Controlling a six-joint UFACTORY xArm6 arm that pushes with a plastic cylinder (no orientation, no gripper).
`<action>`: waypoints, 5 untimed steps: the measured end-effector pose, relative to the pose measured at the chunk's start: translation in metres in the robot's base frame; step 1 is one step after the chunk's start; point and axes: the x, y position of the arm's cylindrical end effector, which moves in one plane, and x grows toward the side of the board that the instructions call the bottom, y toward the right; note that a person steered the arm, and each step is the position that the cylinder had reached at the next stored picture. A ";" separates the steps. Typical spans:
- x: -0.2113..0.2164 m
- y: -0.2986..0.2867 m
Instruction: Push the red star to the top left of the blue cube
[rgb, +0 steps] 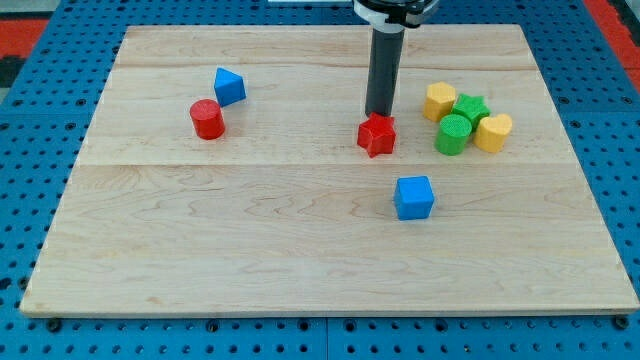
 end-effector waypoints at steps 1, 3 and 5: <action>0.000 0.000; 0.012 -0.001; 0.035 0.014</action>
